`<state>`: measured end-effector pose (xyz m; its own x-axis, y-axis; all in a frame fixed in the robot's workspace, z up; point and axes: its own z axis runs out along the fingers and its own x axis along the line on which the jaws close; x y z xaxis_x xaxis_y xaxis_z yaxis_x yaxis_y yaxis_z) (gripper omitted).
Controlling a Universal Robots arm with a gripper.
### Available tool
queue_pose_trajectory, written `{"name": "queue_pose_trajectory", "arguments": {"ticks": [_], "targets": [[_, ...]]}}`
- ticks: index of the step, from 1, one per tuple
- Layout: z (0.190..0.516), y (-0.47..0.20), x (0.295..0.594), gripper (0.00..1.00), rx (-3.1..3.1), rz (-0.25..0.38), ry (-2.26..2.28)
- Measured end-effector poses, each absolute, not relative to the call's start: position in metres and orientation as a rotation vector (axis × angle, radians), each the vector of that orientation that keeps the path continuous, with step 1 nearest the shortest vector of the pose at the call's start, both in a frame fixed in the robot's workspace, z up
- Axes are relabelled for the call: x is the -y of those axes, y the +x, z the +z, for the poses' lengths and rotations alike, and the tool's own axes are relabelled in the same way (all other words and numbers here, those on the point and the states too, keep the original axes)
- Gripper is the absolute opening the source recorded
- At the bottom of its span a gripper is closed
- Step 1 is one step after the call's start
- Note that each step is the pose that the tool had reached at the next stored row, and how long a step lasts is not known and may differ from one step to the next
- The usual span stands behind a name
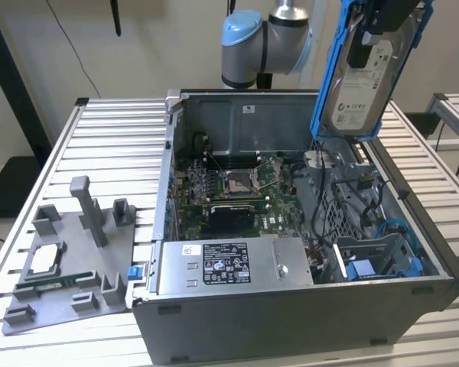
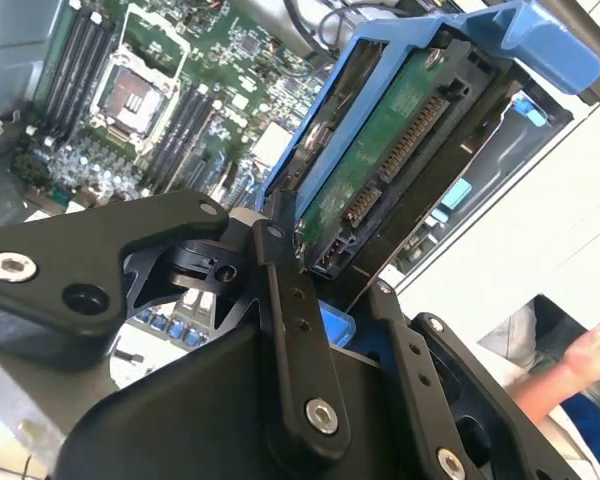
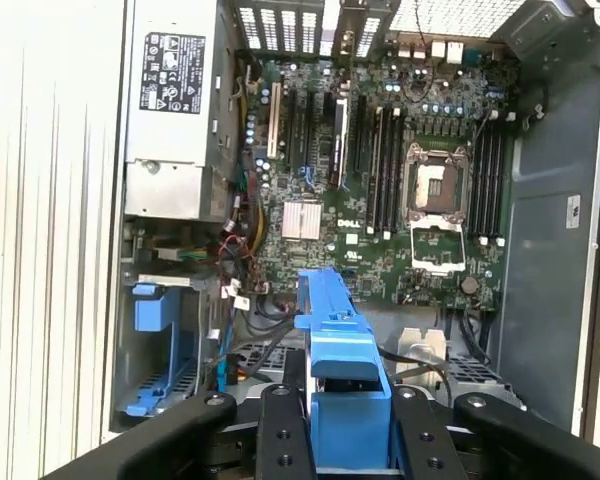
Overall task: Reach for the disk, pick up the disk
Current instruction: 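Pick up the disk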
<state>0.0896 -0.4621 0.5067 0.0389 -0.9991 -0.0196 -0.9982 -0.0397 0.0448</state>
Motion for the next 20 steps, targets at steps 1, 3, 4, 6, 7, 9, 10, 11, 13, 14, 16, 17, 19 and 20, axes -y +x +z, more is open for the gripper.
{"name": "queue_pose_trajectory", "arguments": {"ticks": [1, 3, 4, 6, 7, 9, 10, 11, 13, 14, 16, 17, 19, 20], "targets": [[0.507, 0.090, 0.465, 0.00, 2.164, -0.071, 2.251], [0.507, 0.090, 0.470, 0.00, 2.165, -0.071, 2.250], [0.507, 0.090, 0.473, 0.00, 2.165, -0.072, 2.250], [0.507, 0.090, 0.478, 0.00, 2.166, -0.072, 2.250], [0.507, 0.090, 0.481, 0.00, 2.166, -0.072, 2.250], [0.507, 0.090, 0.486, 0.00, 2.167, -0.072, 2.249], [0.507, 0.090, 0.489, 0.00, 2.167, -0.072, 2.249], [0.507, 0.090, 0.492, 0.00, 2.167, -0.073, 2.249], [0.507, 0.090, 0.498, 0.00, 2.167, -0.073, 2.249], [0.507, 0.090, 0.501, 0.00, 2.167, -0.073, 2.249], [0.507, 0.090, 0.506, 0.00, 2.168, -0.073, 2.249], [0.507, 0.090, 0.509, 0.00, 2.168, -0.073, 2.249], [0.507, 0.090, 0.514, 0.00, 2.168, -0.074, 2.249], [0.507, 0.090, 0.517, 0.00, 2.169, -0.074, 2.249]]}}
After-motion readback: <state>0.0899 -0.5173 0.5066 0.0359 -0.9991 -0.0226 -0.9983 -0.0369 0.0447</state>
